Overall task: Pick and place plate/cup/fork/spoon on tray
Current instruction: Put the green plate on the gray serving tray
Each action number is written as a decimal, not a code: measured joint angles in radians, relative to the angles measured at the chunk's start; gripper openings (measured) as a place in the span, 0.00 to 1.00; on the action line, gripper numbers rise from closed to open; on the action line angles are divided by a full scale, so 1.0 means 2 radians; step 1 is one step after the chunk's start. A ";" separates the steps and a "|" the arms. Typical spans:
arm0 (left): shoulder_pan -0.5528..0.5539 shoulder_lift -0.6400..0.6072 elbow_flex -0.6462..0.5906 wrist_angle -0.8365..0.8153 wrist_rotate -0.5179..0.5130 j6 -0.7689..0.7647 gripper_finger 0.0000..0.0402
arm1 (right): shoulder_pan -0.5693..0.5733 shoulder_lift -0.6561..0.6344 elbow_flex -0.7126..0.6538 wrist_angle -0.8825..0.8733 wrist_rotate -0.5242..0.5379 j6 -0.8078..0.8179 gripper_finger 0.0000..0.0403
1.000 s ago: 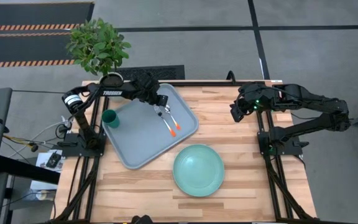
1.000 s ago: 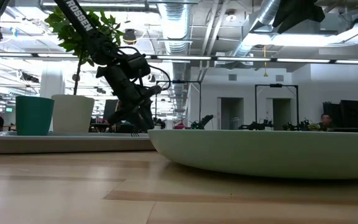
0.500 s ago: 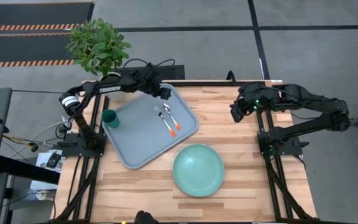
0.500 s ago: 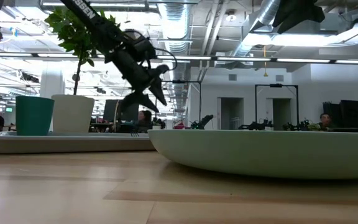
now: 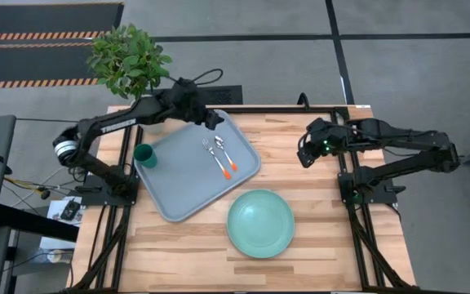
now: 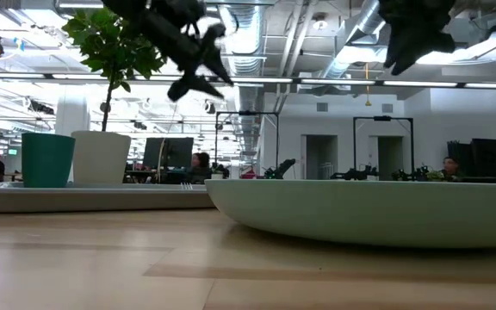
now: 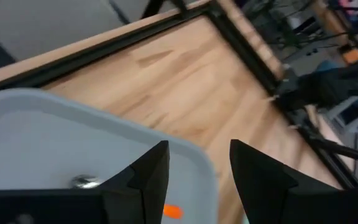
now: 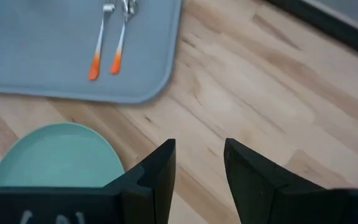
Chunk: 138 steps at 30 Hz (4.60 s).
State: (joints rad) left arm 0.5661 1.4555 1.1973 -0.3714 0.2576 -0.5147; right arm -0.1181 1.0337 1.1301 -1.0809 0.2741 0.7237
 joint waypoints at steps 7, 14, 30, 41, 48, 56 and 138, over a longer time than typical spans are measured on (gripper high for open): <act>-0.081 -0.037 0.000 -0.001 -0.041 -0.033 0.39 | 0.000 0.000 -0.052 0.054 -0.033 0.006 0.40; -0.172 -0.042 0.000 -0.003 -0.089 -0.070 0.39 | 0.000 0.000 -0.096 0.109 -0.062 0.006 0.40; -0.357 -0.041 0.000 0.004 -0.283 -0.150 0.39 | -0.005 0.000 -0.191 0.202 -0.112 0.018 0.40; -0.455 -0.041 -0.005 0.004 -0.386 -0.148 0.39 | -0.003 0.036 -0.224 0.259 -0.113 0.018 0.40; -0.502 -0.041 -0.017 0.010 -0.473 -0.136 0.39 | -0.003 0.090 -0.224 0.304 -0.116 -0.004 0.40; -0.522 -0.047 -0.126 0.181 -0.414 -0.206 0.39 | 0.002 0.142 -0.223 0.351 -0.171 -0.006 0.40; -0.490 0.194 -0.122 0.239 -0.302 -0.611 0.00 | 0.143 0.009 -0.204 0.363 -0.115 0.032 0.40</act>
State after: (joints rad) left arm -0.4142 1.8439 0.9539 0.1058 -0.3471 -1.7358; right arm 0.1670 1.0521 0.7222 -0.3550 0.0444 0.7883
